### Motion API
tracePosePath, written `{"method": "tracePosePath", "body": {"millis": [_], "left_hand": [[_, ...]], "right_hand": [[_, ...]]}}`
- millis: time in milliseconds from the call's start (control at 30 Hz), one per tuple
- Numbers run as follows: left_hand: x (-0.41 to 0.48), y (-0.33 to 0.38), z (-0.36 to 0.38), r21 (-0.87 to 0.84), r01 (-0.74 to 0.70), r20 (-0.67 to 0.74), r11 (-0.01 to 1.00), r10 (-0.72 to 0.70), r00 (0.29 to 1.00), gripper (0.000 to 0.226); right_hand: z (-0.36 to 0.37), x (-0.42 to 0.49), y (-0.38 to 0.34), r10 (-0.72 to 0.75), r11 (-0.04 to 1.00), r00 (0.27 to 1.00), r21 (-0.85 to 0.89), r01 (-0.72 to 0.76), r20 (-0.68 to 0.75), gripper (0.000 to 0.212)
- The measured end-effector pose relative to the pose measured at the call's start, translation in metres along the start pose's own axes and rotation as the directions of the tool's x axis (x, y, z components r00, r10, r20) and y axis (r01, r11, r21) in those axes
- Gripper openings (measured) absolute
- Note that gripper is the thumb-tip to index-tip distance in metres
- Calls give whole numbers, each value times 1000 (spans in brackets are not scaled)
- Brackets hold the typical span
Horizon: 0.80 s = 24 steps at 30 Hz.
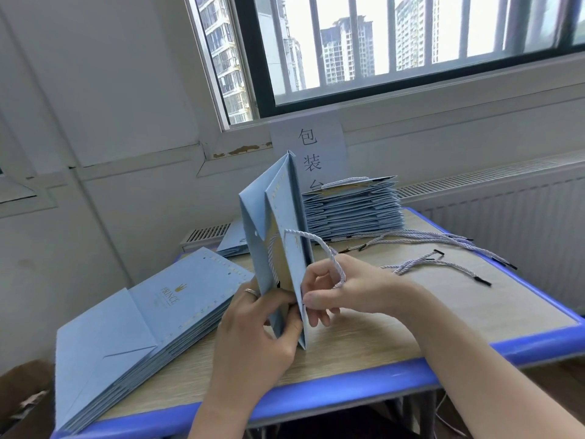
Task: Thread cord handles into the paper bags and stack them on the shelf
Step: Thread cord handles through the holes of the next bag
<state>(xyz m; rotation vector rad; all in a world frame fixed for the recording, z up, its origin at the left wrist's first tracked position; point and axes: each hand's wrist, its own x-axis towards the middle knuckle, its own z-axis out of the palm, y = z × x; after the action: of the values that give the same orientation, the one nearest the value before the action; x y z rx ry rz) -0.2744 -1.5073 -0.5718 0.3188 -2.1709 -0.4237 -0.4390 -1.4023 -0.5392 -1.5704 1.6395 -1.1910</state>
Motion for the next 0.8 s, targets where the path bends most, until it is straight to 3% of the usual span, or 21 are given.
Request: {"method": "tracePosePath", "body": {"millis": [100,233,333,433,533,700,800], "left_hand": [[0,-1,1,13,4,-7,1000,-4,1000,7],[0,0,4,141,-61,47,988,55,997,11],[-1,-2,6,148,-22,91,989,8,996,15],[-1,-5,5,94,84,119,992,-95,988,16],[-1,-3,4,112,85,85,990,-95,992,24],[-1,-1,4,152,69,85,986,-83,993,31],[-2,1,4,139,38,81,990,-50,995,24]], "right_hand": [[1,-5,2,8,1000,1000,-18,-7,29,20],[11,-12,12,48,980,995,-190,-64,-86,49],[13,-11,16,34,964,989,-257,-70,-142,60],[15,-12,16,-21,970,993,-244,-7,-112,46],[15,-13,16,-45,967,993,-254,16,-106,31],[15,-12,15,-90,959,993,-277,65,-79,29],[15,-12,16,-89,963,993,-261,65,-83,33]]}}
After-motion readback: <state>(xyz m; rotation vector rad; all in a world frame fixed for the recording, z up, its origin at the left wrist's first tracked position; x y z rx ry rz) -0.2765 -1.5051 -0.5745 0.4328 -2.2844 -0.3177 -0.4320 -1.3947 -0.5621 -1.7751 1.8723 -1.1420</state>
